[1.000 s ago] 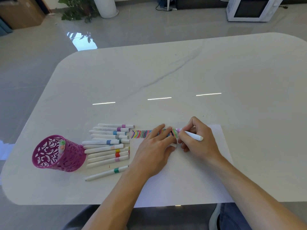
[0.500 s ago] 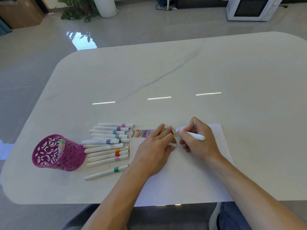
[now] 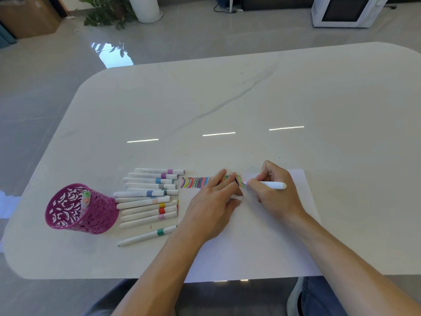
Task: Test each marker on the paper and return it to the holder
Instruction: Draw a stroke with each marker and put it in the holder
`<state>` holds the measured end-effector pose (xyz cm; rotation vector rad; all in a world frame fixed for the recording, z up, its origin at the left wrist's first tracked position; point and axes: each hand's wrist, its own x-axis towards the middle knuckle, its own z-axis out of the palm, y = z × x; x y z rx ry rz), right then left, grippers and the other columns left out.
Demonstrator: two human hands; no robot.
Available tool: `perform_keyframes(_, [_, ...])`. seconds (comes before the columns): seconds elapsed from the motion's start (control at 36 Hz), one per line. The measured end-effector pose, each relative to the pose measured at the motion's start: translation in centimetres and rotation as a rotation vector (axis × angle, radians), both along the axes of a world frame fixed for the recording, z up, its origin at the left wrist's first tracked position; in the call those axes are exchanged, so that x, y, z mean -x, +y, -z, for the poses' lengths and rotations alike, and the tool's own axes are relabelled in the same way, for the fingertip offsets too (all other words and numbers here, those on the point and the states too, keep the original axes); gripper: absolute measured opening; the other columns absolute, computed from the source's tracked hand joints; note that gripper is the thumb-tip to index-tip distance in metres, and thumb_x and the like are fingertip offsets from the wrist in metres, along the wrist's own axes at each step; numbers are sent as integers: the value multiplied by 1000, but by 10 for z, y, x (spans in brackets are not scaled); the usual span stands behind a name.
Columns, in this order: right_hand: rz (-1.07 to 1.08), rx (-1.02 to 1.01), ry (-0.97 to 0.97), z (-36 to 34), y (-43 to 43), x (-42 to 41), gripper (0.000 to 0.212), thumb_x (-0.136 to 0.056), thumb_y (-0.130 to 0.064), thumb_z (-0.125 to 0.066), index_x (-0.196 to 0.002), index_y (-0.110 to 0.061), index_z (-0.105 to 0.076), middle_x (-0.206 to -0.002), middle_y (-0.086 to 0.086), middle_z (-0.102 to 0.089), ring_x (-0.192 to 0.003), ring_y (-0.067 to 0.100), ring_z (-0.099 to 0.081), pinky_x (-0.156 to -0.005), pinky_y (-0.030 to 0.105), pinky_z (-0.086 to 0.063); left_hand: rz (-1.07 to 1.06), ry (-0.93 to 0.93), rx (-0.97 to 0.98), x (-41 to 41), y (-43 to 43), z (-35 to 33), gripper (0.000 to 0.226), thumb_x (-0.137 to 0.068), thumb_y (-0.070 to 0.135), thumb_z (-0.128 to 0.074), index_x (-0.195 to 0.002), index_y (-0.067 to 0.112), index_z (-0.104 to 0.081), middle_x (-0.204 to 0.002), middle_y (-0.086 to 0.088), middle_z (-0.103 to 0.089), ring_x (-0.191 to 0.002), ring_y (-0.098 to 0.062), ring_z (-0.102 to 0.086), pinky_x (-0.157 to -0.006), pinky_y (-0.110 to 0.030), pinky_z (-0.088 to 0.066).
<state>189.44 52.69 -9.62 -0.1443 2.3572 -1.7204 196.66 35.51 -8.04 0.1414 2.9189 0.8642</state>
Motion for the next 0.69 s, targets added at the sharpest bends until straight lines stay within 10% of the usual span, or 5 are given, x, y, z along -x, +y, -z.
perform_keyframes(0.58, [46, 38, -47, -11, 2, -2, 31, -72, -23, -72, -66, -16, -42, -49, -7, -50, -46, 15, -44, -47, 24, -35, -19, 34, -42, -1, 2, 1, 12, -101, 26, -56, -111, 25, -62, -154, 19, -40, -151, -3, -14, -109, -24, -34])
perform_keyframes(0.69, [114, 142, -114, -19, 5, 1, 25, -75, -20, -71, -72, -12, -47, -48, 3, -55, -41, 14, -44, -39, 19, -34, -18, 121, -10, -1, 2, -1, 11, -96, 21, -64, -105, 19, -69, -144, 9, -55, -144, -12, -30, -109, -3, -14])
